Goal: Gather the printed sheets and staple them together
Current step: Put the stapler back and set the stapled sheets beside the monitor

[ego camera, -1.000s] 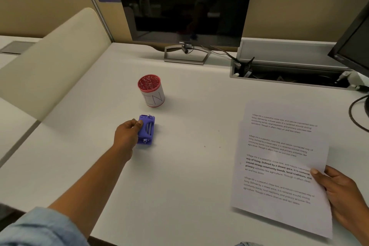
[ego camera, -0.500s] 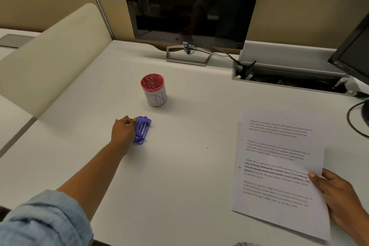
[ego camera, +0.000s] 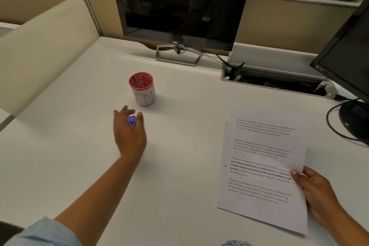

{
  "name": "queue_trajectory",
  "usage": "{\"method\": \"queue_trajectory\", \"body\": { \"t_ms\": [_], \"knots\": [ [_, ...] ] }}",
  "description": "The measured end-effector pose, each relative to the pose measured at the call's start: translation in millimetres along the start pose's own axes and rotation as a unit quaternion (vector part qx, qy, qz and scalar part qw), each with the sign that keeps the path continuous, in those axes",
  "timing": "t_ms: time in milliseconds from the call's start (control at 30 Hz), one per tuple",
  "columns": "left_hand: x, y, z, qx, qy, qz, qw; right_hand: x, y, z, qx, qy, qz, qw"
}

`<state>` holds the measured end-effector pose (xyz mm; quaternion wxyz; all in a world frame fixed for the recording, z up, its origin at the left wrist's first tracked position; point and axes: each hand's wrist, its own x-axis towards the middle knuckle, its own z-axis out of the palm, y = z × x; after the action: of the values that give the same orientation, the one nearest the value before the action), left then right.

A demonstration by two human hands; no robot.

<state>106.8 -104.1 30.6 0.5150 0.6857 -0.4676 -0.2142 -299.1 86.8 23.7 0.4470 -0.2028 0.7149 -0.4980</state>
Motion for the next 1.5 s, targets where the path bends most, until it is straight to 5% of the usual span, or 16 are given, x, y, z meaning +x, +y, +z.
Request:
{"method": "queue_trajectory", "body": {
  "t_ms": [167, 300, 367, 700, 1000, 1333, 1500],
  "knots": [
    [-86, 49, 34, -0.143, -0.184, 0.046, 0.971, -14, -8, 5, 0.034, -0.021, -0.025, 0.999],
    [-130, 77, 61, -0.182, -0.383, -0.109, 0.899, -27, -24, 10, 0.073, -0.03, -0.07, 0.994],
    [-143, 88, 68, -0.217, -0.422, -0.117, 0.872, -33, -33, 10, 0.086, -0.022, -0.099, 0.991],
    [-164, 116, 79, -0.298, -0.366, 0.044, 0.88, -52, -57, -3, 0.036, 0.039, -0.265, 0.963],
    [-171, 95, 99, -0.24, -0.386, -0.024, 0.89, -26, -32, -4, -0.027, 0.022, -0.189, 0.981],
    [-157, 108, 139, -0.243, -0.433, -0.11, 0.861, 21, -33, -29, 0.041, 0.14, -0.108, 0.983],
    [-144, 109, 184, -0.146, -0.456, -0.106, 0.871, 61, -46, -51, 0.008, 0.13, -0.047, 0.99]
  ]
}}
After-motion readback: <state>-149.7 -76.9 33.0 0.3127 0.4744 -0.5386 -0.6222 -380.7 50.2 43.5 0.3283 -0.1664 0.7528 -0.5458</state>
